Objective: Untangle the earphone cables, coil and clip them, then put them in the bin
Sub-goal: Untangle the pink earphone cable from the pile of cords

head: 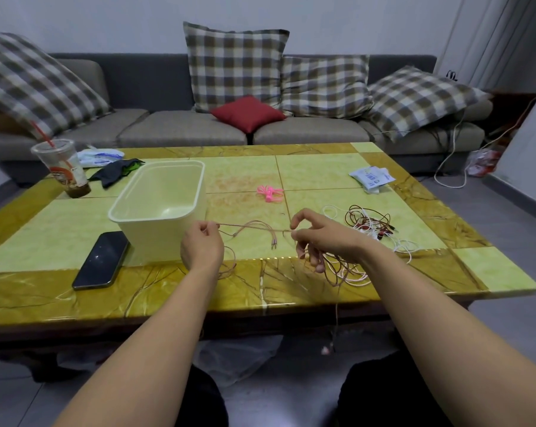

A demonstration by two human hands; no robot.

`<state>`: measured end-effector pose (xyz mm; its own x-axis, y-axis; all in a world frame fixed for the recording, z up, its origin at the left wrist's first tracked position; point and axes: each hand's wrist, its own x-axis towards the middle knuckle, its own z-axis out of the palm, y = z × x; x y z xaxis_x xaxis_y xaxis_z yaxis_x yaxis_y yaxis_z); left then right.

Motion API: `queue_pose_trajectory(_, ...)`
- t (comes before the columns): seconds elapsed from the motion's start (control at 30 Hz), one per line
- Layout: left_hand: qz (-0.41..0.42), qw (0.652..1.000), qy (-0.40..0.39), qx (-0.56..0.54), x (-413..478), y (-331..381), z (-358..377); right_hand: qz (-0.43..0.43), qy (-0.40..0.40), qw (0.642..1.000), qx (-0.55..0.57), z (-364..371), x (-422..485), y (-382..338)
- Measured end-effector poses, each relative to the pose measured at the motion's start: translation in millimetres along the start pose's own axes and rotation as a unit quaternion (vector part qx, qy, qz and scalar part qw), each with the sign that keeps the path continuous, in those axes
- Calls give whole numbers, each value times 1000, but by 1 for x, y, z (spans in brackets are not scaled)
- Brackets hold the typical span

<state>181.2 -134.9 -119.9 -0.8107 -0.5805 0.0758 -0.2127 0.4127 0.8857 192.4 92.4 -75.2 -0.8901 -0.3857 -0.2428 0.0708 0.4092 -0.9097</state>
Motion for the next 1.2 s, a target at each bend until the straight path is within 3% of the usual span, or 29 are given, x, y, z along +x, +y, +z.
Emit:
queue_pose_trajectory(0.1,-3,998,-49,49,4,-7,2,-17,24,1000,-4,0,4,3)
queue_pose_trajectory(0.23,57,982,-107,148,1,-12,5,-12,26,999,-44,5,2,3)
queue_pose_trajectory(0.33,188,934,-97,288,-7,-10,5,-11,52,997,-52,9,2,2)
queue_pose_trajectory(0.43,296,927,-180,145,-23,4,5,-25,48,998,-40,12,4,1)
queue_pose_trajectory(0.5,276,917,-282,55,-38,15,10,-40,37,998,-26,14,7,2)
queue_pose_trajectory(0.6,234,917,-319,55,-48,20,21,-55,45,997,-14,16,11,6)
queue_pose_trajectory(0.67,123,924,-360,-33,-48,22,23,-73,62,995,-21,15,14,10)
queue_pose_trajectory(0.73,22,902,-410,-137,-48,28,20,-97,77,992,-39,15,14,11)
queue_pose_trajectory(0.8,-8,884,-428,-186,-49,33,17,-104,69,991,-49,16,14,11)
queue_pose_trajectory(0.97,-32,873,-436,-217,-46,33,14,-102,41,991,-80,18,13,14)
queue_pose_trajectory(1.2,34,919,-351,-176,-46,29,17,-102,53,989,-91,20,12,11)
